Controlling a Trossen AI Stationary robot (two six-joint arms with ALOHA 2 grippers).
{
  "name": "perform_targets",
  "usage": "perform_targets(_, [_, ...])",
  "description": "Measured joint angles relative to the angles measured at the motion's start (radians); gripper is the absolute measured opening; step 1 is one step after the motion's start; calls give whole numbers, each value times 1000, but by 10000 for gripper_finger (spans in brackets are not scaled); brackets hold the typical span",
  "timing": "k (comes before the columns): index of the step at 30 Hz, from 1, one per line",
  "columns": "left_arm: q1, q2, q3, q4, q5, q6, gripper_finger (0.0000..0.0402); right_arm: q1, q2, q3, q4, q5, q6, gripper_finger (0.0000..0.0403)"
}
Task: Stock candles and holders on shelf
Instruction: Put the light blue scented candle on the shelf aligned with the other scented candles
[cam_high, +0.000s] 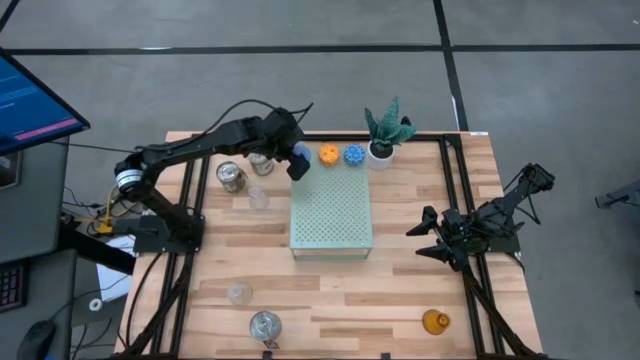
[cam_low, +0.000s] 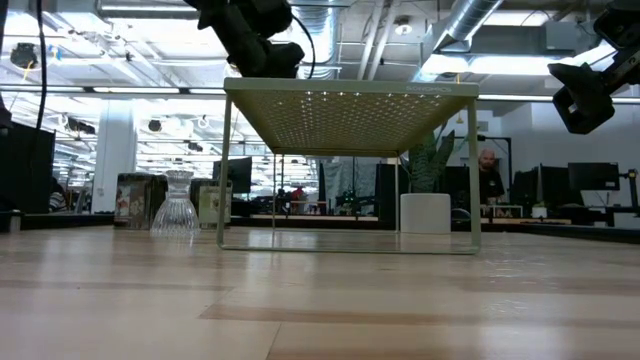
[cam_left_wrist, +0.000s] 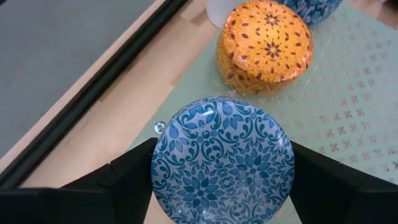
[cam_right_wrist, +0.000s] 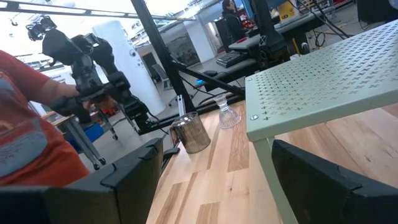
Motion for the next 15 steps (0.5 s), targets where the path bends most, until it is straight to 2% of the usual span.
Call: perform_targets(15, [-1, 16, 0, 12, -47, 92, 309, 0, 0, 0, 0, 0, 0, 291])
